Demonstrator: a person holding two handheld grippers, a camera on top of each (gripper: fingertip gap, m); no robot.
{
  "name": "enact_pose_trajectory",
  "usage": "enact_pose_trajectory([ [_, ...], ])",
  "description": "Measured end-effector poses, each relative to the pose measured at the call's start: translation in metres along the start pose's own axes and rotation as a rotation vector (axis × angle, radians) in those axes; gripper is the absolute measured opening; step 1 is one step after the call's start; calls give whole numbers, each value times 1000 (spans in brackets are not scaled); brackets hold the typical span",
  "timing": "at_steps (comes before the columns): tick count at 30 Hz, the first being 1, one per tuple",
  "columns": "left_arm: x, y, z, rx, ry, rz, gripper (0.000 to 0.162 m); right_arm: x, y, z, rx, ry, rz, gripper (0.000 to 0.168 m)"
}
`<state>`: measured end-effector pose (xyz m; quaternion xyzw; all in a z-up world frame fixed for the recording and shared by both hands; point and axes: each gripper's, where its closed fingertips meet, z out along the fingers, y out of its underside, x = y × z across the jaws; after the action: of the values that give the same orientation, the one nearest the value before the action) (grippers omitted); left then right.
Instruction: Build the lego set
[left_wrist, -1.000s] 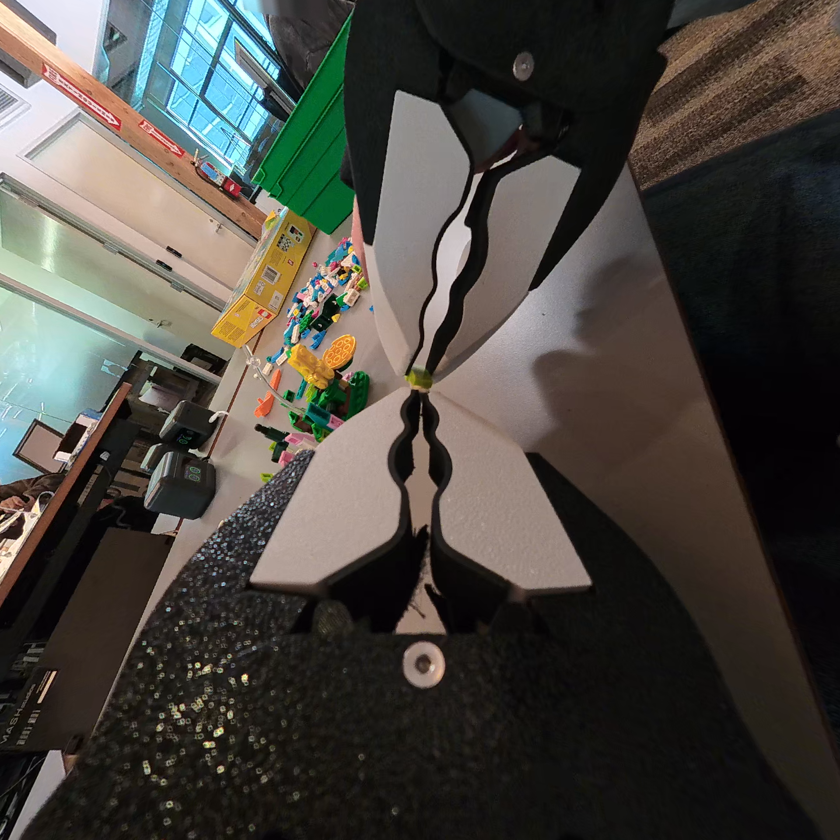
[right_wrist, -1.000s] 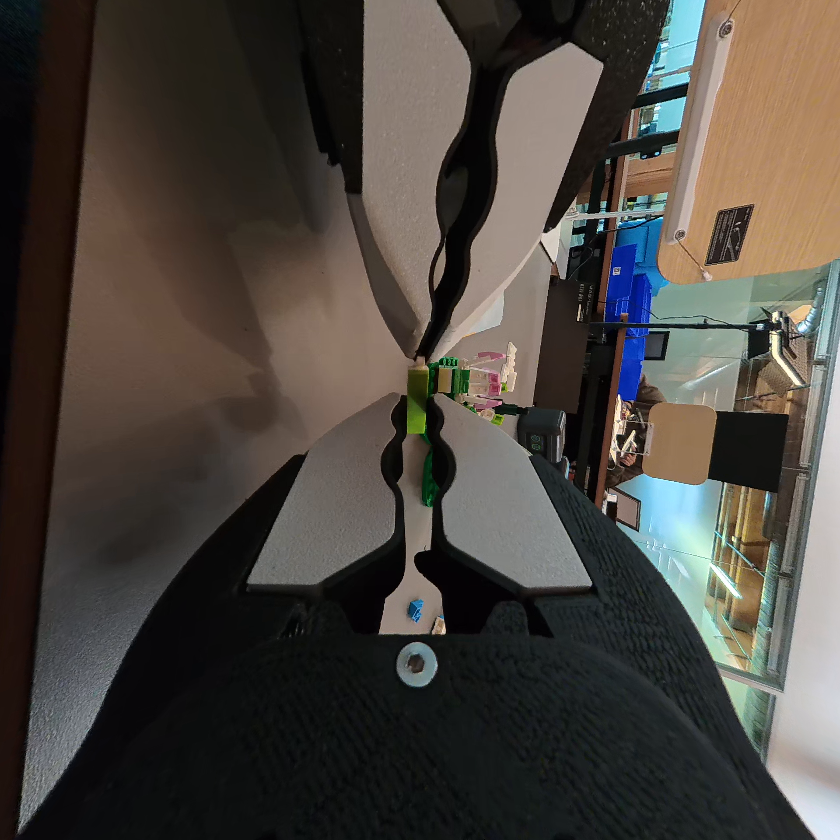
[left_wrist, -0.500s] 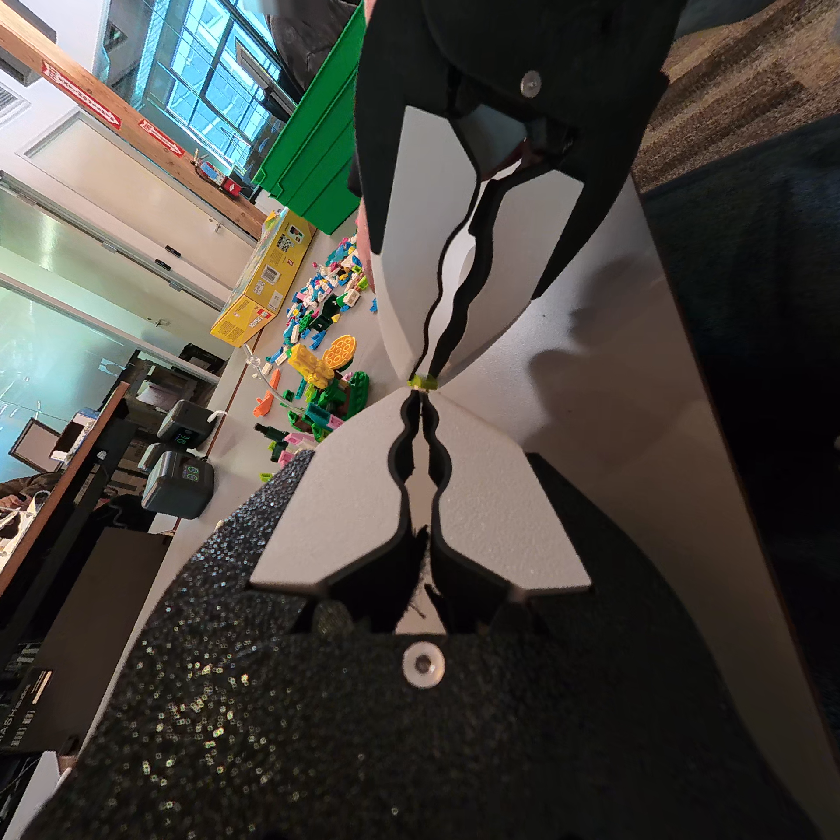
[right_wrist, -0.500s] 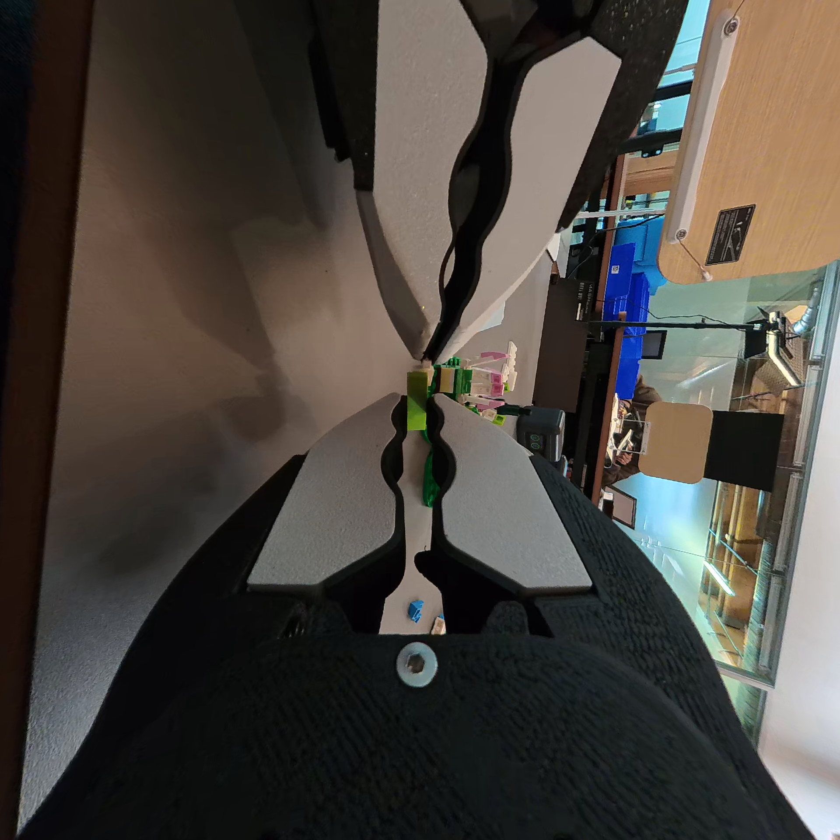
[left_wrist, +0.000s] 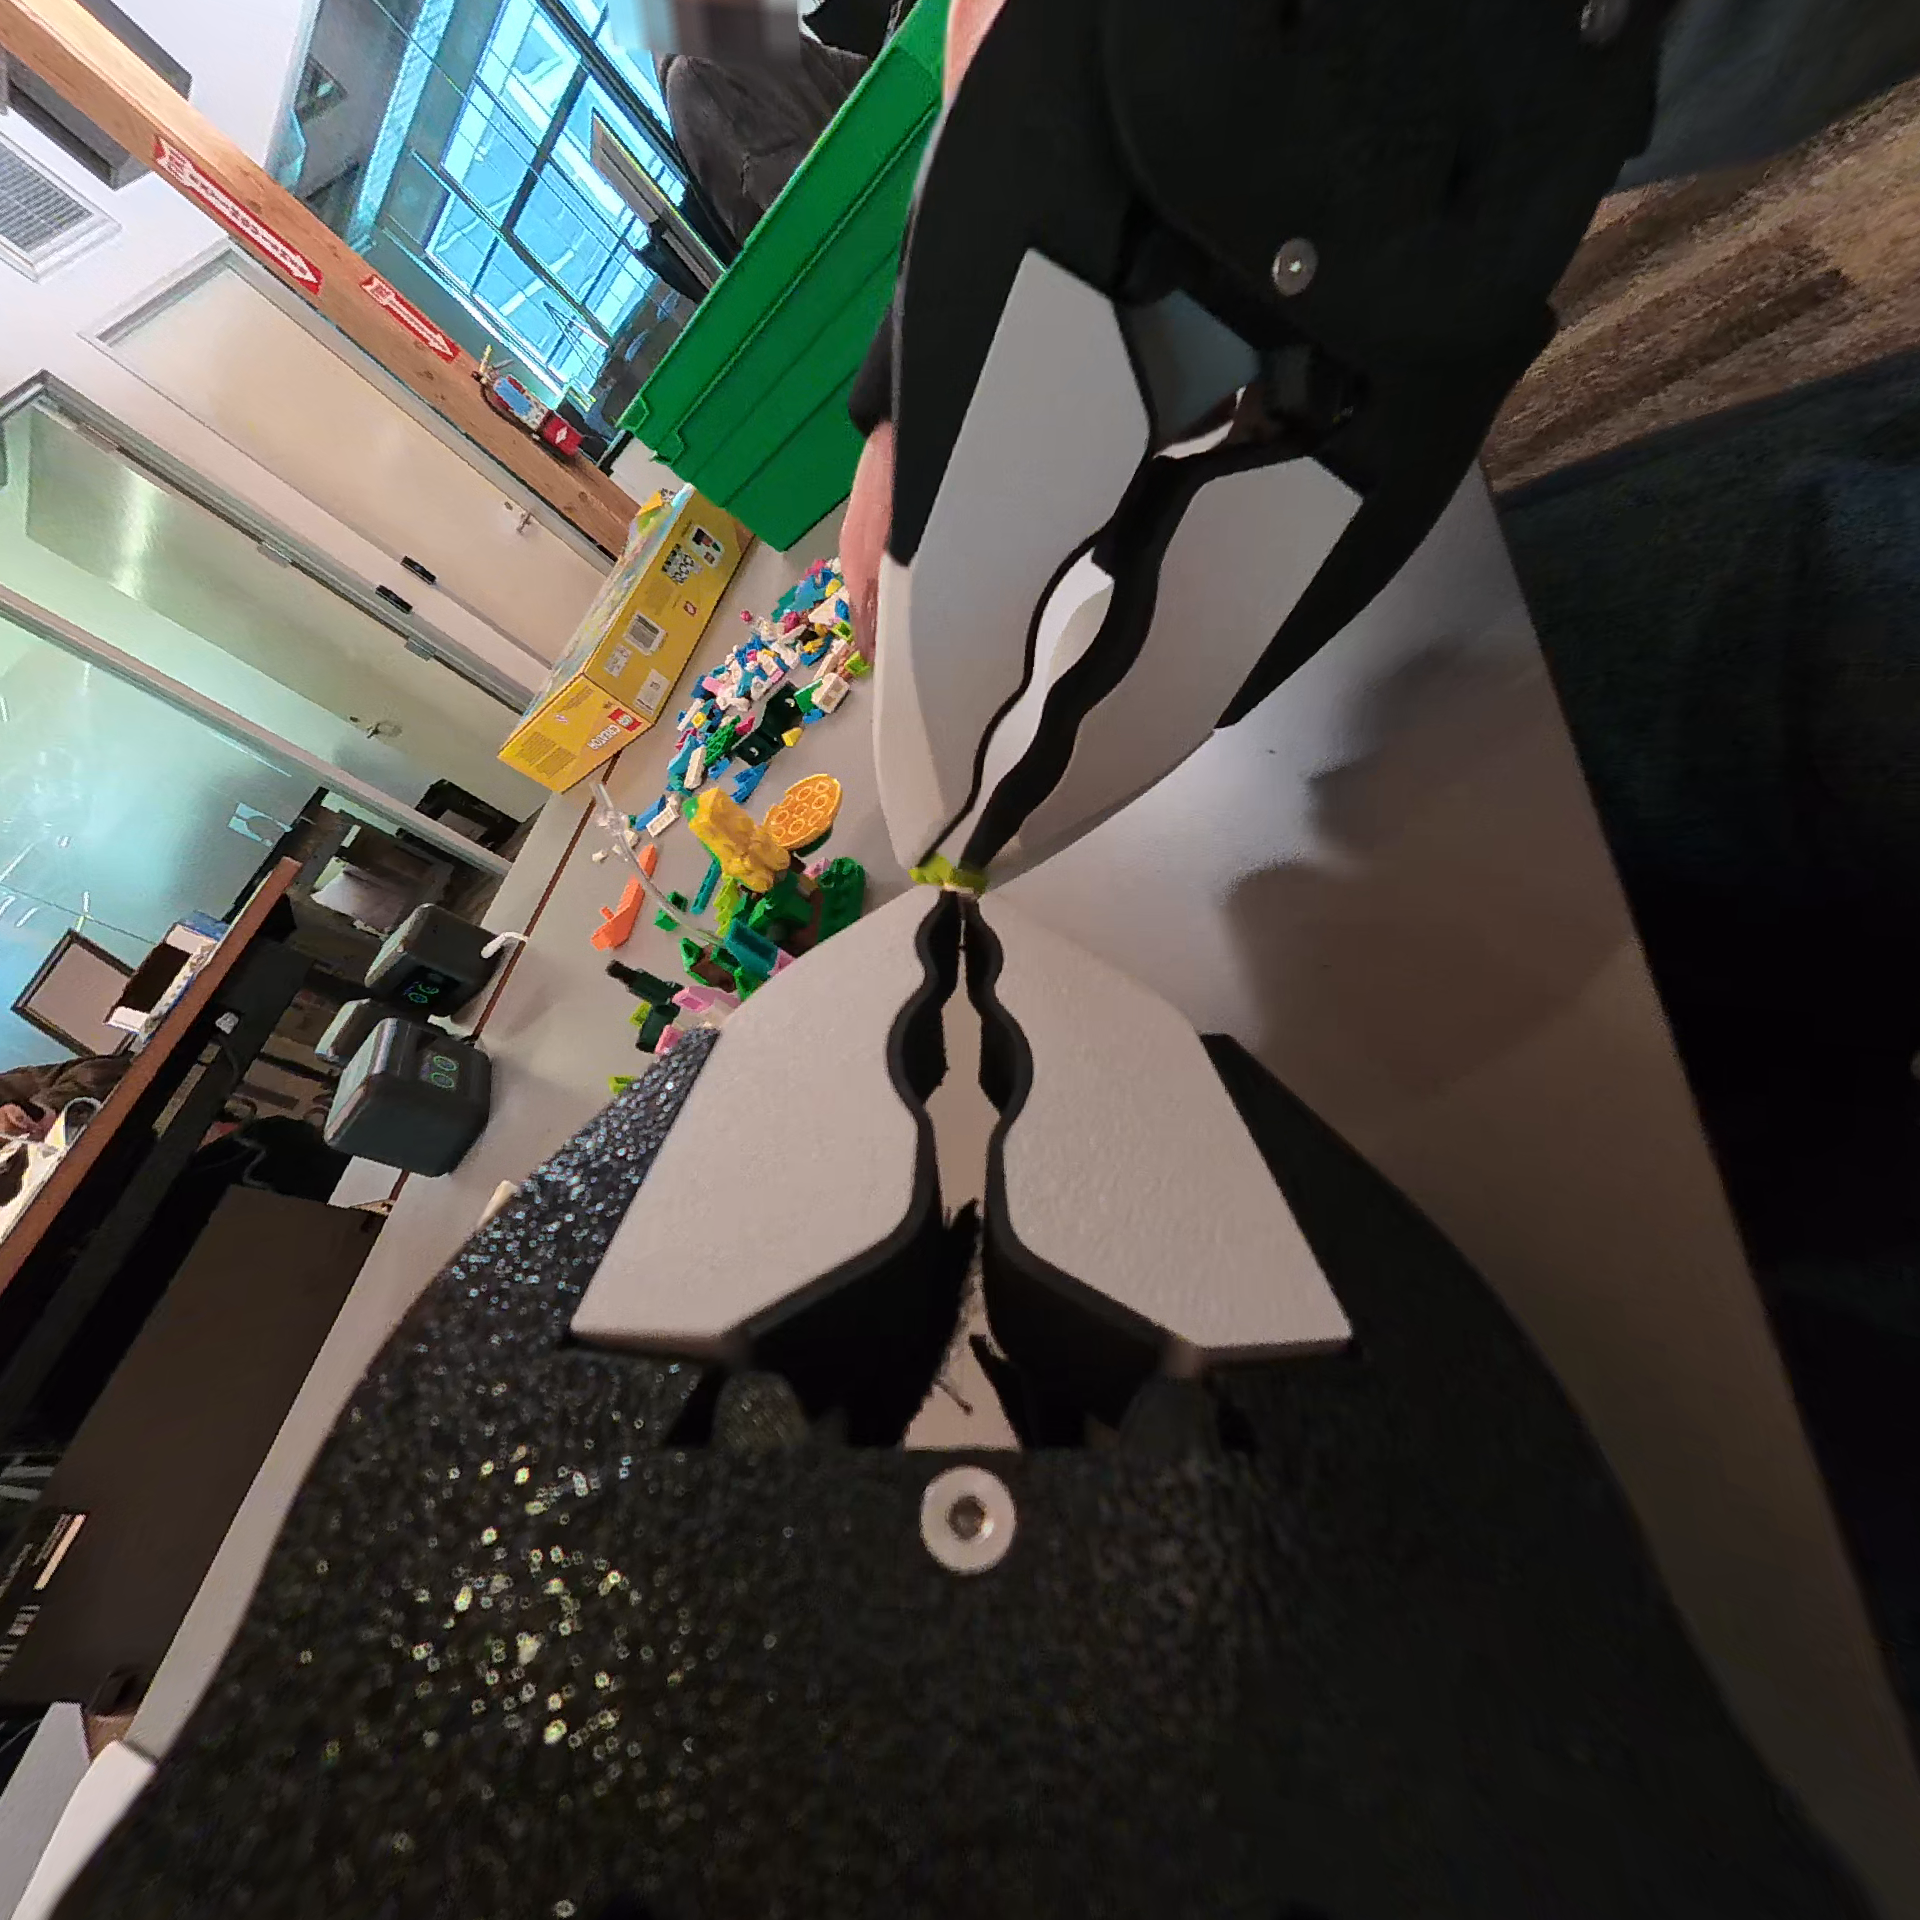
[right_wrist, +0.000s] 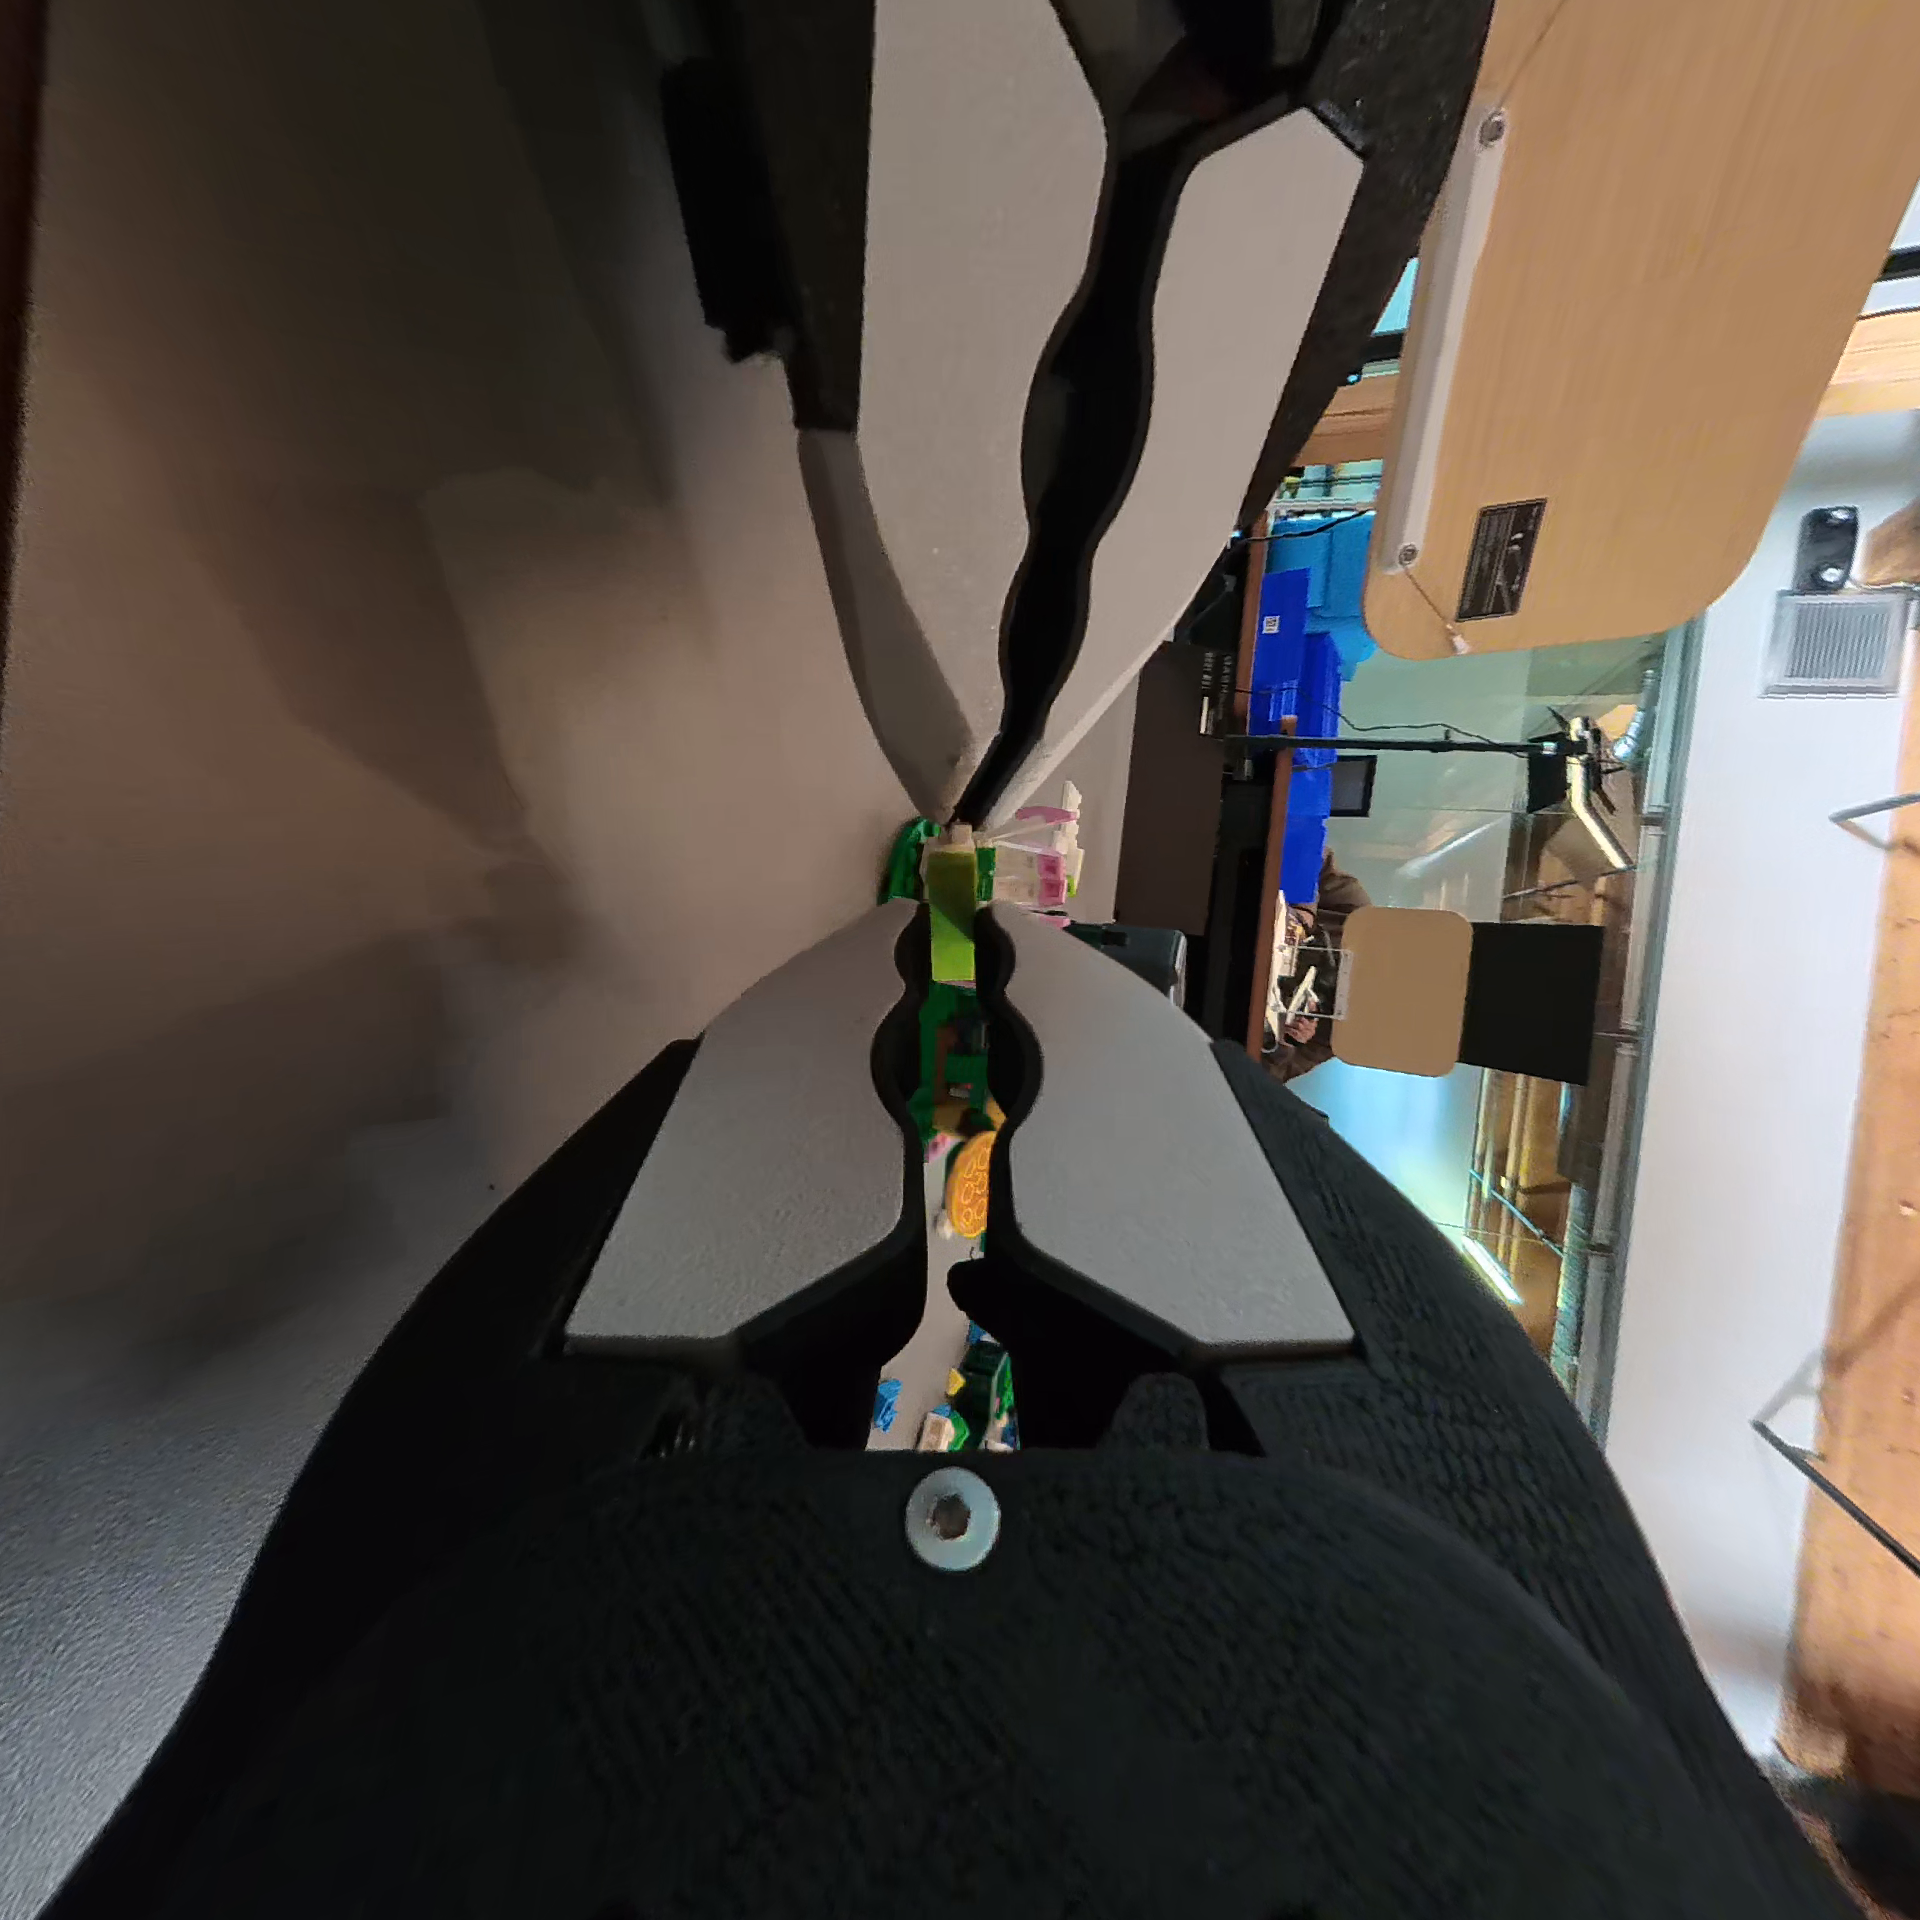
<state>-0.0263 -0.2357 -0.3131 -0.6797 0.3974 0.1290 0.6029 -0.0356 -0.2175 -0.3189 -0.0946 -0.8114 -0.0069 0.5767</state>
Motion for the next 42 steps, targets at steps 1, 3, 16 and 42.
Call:
enact_pose_trajectory([
  [1, 0, 0, 0, -1, 1, -4, 1, 0, 0, 0, 0, 4, 1, 6],
  [3, 0, 1, 1, -6, 1, -3, 1, 0, 0, 1, 0, 3, -2, 7],
  [16, 6, 4, 1, -7, 49, -6, 0, -8, -2, 5, 15, -60, -33, 7],
  [42, 14, 27, 8, -125, 114, 5, 1, -36, 21, 8, -56, -400, -282, 10],
])
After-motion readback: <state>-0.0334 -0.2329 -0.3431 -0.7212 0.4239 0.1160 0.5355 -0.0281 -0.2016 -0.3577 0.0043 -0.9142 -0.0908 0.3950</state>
